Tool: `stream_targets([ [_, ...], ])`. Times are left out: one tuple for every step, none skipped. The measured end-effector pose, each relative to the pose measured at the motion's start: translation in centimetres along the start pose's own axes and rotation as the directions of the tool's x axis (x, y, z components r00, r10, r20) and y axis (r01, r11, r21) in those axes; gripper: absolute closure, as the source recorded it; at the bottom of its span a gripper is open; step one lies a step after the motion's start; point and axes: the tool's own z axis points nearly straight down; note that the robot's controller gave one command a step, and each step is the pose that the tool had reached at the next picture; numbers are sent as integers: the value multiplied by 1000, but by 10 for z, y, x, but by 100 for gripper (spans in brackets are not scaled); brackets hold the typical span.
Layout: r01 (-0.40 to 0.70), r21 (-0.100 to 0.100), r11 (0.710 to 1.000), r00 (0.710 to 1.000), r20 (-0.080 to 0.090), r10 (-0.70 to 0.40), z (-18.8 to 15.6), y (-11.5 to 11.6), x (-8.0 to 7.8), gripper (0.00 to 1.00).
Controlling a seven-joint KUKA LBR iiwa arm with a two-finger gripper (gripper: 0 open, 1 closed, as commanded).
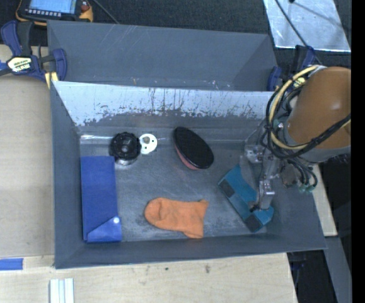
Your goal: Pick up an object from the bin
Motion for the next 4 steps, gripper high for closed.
stream_targets([
  [3,1,1000,1000,8,-3,-5,0,-2,0],
  [-101,0,995,995,11,101,47,-18,15,0],
  [-157,-2,988,988,8,157,66,-25,16,0],
  [-362,-4,932,932,5,362,63,-38,30,0],
])
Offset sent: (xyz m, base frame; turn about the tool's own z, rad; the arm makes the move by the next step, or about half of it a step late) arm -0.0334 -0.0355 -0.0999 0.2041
